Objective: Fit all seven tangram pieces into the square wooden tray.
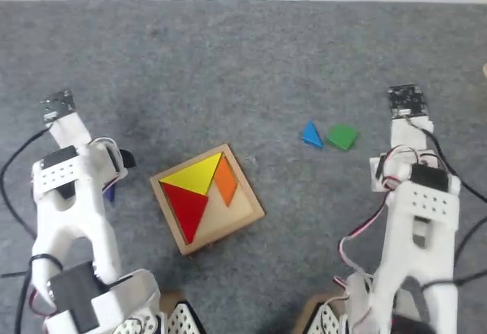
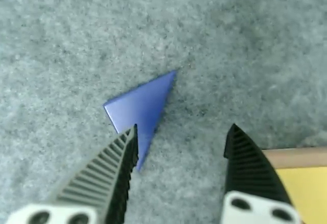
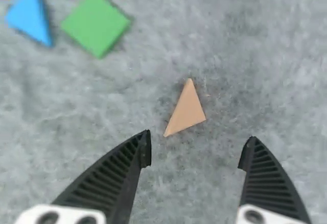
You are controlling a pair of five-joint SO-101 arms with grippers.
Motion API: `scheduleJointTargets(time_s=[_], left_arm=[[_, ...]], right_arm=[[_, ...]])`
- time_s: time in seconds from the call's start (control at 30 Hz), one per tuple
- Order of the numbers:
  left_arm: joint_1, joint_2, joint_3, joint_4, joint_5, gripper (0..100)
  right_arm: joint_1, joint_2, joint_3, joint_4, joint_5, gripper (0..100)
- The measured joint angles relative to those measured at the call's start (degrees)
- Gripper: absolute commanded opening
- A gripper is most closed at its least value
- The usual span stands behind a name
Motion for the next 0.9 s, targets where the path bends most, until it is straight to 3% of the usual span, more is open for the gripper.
scheduleJointTargets(time_s=[0.17,0.4,0.9], left_arm=[[-0.2,0.0,0.0,0.0,0.0,26],[-0.2,0.0,2.5,-2.6,0.0,26],[-1.8,0.0,4.0,-4.3,0.0,26]], right_arm=[[0.8,9.2,0.0,-4.7,-2.0,28.8],[0.8,10.6,0.0,-7.3,-6.3,28.8],[0.7,25.6,-3.7,-12.8,-5.6,28.7]])
